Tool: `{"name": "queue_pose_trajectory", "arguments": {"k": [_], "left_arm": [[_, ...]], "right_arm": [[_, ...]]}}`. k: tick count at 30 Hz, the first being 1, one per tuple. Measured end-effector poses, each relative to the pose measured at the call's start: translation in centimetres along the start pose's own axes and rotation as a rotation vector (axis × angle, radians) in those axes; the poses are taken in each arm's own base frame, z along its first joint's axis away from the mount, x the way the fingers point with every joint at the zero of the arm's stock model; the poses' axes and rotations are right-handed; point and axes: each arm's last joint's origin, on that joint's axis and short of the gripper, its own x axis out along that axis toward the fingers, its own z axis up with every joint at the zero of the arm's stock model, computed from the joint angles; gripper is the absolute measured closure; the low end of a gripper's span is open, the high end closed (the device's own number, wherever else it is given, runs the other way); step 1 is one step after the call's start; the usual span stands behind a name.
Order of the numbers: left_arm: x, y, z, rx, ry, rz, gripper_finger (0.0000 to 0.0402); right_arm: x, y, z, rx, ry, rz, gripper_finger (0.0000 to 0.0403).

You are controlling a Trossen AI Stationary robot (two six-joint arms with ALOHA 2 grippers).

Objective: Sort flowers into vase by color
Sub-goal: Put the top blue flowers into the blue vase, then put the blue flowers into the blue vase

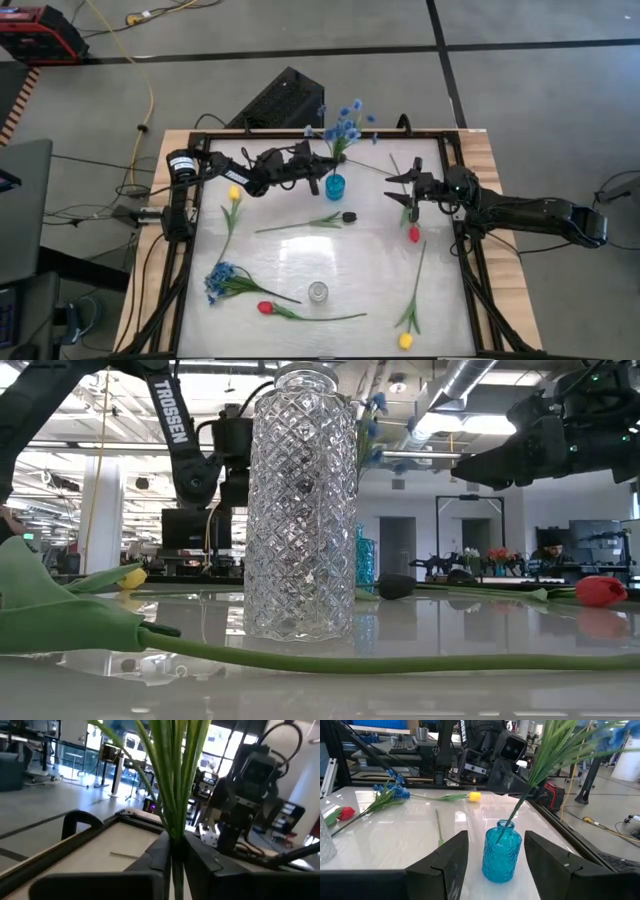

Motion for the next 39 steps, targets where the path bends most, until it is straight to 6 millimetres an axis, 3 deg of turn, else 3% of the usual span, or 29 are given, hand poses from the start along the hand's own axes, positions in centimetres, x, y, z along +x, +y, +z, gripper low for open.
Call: {"name": "queue_pose_trajectory", "arguments": {"k": [15, 23, 28, 32, 39], "left_arm": [[-0.1, 0.0, 0.1, 0.026, 0.058, -0.141, 0.0280], [-1.1, -0.3, 3.4, 0.054, 0.253, -0.107, 0.0262], [-3.7, -2.2, 6.6, 0.101, 0.483, -0.067, 0.0262], [-6.8, -4.4, 8.7, 0.043, 0.658, -0.037, 0.0262], [-10.6, -9.1, 10.4, -0.107, 0.833, -0.085, 0.0262]], "right_arm": [[0.0, 0.0, 0.0, 0.001, 0.003, 0.000, 0.0182], [0.0, 0.0, -0.2, 0.015, 0.016, 0.002, 0.0182], [0.0, 0.0, -0.2, 0.011, 0.016, 0.002, 0.0182], [0.0, 0.0, -0.1, 0.002, 0.014, 0.002, 0.0182], [0.0, 0.0, 0.3, -0.035, -0.030, -0.003, 0.0182]]}}
